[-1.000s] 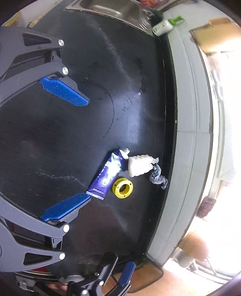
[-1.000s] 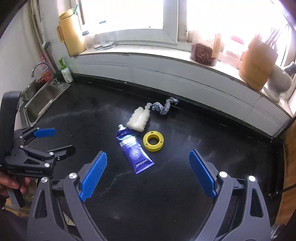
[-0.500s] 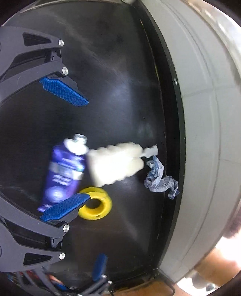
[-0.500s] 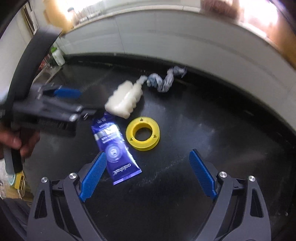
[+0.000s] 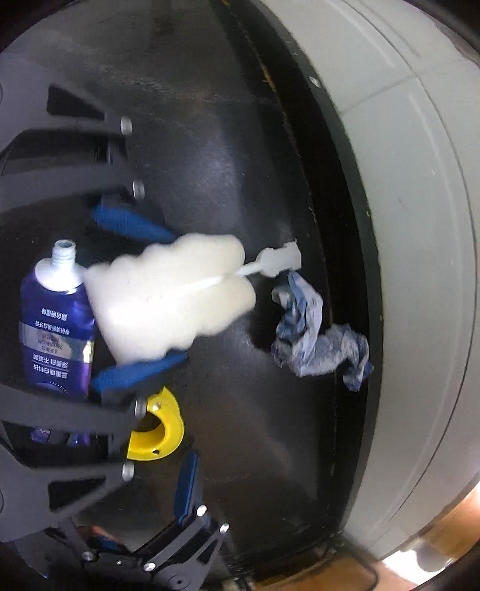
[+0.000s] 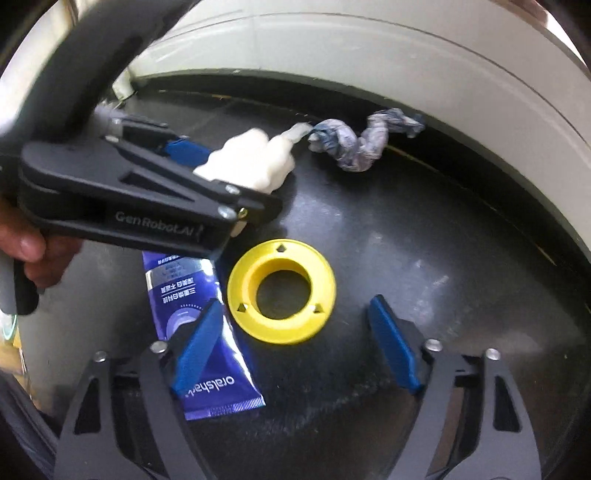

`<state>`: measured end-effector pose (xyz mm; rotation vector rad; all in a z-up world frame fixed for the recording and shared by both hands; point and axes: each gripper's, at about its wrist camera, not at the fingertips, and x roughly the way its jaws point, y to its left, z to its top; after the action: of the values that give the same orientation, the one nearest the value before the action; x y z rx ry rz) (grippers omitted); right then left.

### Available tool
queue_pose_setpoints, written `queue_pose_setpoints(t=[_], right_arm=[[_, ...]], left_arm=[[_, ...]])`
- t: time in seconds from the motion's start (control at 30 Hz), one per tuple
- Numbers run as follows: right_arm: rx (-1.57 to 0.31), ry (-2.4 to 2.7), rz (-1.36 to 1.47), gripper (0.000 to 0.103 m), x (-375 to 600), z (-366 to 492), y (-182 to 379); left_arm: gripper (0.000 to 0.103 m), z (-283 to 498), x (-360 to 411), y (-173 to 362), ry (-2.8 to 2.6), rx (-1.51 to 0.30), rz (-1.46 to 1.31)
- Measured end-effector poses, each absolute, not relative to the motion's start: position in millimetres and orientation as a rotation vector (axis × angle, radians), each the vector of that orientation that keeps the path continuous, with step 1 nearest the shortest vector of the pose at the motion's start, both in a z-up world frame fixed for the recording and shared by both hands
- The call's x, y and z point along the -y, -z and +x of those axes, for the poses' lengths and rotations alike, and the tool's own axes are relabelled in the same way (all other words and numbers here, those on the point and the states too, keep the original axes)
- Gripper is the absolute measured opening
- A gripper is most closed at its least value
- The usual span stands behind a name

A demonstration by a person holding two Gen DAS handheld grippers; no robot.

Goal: Collect trash
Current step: 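Grasp the white foam with the left tool while the right tool grasps the yellow tape roll, then carry foam and tape roll to the bin and release both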

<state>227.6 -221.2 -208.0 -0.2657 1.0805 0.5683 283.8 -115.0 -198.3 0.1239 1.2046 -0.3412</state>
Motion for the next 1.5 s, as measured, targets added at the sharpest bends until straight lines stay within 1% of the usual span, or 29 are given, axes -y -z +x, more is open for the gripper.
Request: queue_pose_setpoints(t=[0.03,0.07,0.2,0.33,0.57,0.73,0.93,1.13,1.33,1.5], right_arm=[[-1.075,-0.566,-0.263,0.07,221,229,209],[-1.066,-0.56,-0.273,0.055,219,231,208],[-1.077,-0.574,-0.266,0.054,215,238,207],[-1.065,-0.559,-0.265,0.054,217,240,200],[-1.048,-0.535,-0.252,0.054,228,227,180],[-1.011,-0.538,-0.272,0.054,229,207,152],[-0.952,-0.584,-0.31,0.054,210,171,110],[-0.913,-0.696,-0.34,0.054,168,126,79],[-0.895,-0.884,-0.419,0.055,83,69,69],[-0.906,-1.087,-0.5,0.055,-4,6,74]], left_arm=[[0.044,284,116,198,0.348,-1.207,0.124],[0.041,283,115,197,0.349,-1.206,0.121],[0.03,281,110,189,0.337,-1.193,0.096],[0.026,274,106,178,0.342,-1.182,0.102],[0.025,257,99,158,0.304,-1.148,0.099],[0.025,225,82,126,0.261,-1.104,0.076],[0.025,157,54,87,0.161,-1.066,-0.003],[0.025,69,5,67,0.047,-1.033,-0.056],[0.025,-32,-65,70,-0.147,-1.039,-0.147],[0.025,-138,-139,88,-0.358,-1.049,-0.276]])
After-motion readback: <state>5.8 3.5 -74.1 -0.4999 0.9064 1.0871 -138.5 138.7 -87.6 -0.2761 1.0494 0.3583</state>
